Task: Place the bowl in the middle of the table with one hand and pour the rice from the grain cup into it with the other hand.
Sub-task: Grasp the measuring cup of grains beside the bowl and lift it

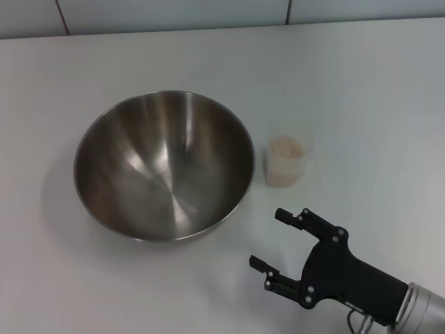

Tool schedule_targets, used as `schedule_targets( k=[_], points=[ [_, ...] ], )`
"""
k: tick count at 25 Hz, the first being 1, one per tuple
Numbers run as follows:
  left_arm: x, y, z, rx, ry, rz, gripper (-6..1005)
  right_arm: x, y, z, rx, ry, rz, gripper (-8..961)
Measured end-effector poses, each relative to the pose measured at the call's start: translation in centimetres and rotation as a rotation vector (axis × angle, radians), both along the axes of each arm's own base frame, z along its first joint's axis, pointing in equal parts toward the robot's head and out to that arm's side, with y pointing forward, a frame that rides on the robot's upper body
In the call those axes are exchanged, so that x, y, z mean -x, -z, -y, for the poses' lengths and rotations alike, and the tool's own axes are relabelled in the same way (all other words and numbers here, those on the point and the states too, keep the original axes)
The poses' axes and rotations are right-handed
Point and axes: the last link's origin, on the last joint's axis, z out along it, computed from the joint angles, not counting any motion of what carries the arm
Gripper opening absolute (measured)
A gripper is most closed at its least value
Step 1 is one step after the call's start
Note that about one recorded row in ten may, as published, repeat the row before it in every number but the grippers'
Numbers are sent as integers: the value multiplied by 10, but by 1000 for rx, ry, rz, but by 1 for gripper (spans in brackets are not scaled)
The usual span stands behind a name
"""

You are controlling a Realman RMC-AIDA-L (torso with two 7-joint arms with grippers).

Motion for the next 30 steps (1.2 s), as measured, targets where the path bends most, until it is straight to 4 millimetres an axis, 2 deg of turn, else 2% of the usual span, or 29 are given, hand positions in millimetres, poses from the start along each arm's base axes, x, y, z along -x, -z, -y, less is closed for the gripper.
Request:
schedule_targets(
  k=[2,4,8,13,17,20,25,30],
  points=[
    [17,20,16,-2,-19,16,834,0,0,0,0,0,0,762],
    [26,39,21,39,-59,33,834,0,0,0,0,0,0,762],
    [33,76,19,112,-114,16,835,-1,-2,-2,-18,14,-6,762],
    [32,108,8,163,-161,-23,835,-8,-10,0,-99,108,-44,761],
    [36,119,-1,198,-222,-29,835,-19,-20,4,-189,207,-72,761],
    [37,119,-2,195,-225,-39,835,-27,-29,3,-259,275,-91,762],
    [37,118,-3,199,-229,-36,834,-41,-38,-10,-348,399,-84,762],
    [37,119,-2,201,-230,-34,835,-46,-34,-25,-356,445,-32,761]
  ],
)
